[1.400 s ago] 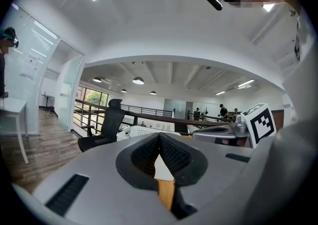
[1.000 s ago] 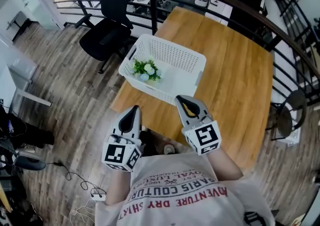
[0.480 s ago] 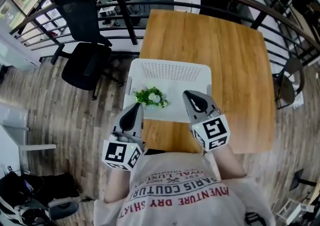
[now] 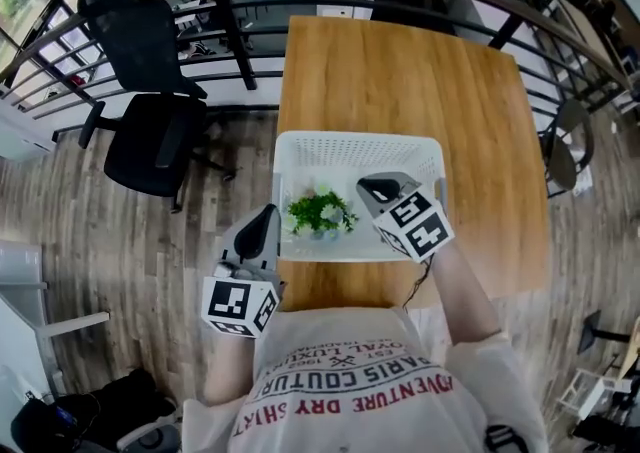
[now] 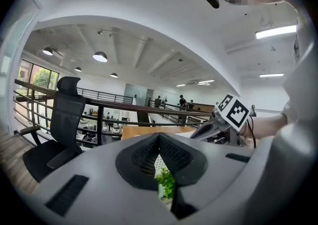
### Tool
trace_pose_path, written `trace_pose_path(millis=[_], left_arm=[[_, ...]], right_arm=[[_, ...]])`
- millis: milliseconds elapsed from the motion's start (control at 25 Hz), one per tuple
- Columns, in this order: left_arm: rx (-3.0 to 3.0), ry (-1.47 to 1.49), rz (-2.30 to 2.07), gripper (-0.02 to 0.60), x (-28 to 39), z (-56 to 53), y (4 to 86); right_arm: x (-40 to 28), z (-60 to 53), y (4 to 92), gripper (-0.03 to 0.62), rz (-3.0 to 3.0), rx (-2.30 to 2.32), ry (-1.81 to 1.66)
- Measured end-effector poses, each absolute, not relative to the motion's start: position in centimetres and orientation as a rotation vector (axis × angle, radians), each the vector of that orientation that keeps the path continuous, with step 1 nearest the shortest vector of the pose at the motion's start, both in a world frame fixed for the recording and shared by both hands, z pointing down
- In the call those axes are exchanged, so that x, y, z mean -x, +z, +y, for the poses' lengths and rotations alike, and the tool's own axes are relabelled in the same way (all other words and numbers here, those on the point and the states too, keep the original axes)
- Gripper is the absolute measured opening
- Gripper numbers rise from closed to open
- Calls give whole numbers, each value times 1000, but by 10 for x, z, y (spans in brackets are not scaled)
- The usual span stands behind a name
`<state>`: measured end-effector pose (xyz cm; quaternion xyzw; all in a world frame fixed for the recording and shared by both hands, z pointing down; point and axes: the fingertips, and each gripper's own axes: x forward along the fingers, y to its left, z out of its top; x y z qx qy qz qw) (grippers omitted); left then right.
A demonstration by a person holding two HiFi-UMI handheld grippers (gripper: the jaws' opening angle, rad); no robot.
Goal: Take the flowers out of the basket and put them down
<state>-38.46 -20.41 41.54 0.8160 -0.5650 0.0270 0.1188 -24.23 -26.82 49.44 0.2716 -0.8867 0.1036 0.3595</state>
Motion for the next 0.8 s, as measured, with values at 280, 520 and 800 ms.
trace_pose_path(millis=[280, 520, 800], left_arm=[[-2353, 53, -1595, 26, 398, -216, 441], [-2335, 24, -1541, 26, 397, -223, 458], [-2334, 7, -1468, 26, 396, -232, 468]], right_arm=[[270, -288, 553, 32, -2148, -528, 293], [277, -295, 610, 121, -2026, -410, 279], [279, -286, 646, 122, -1950, -331, 362]])
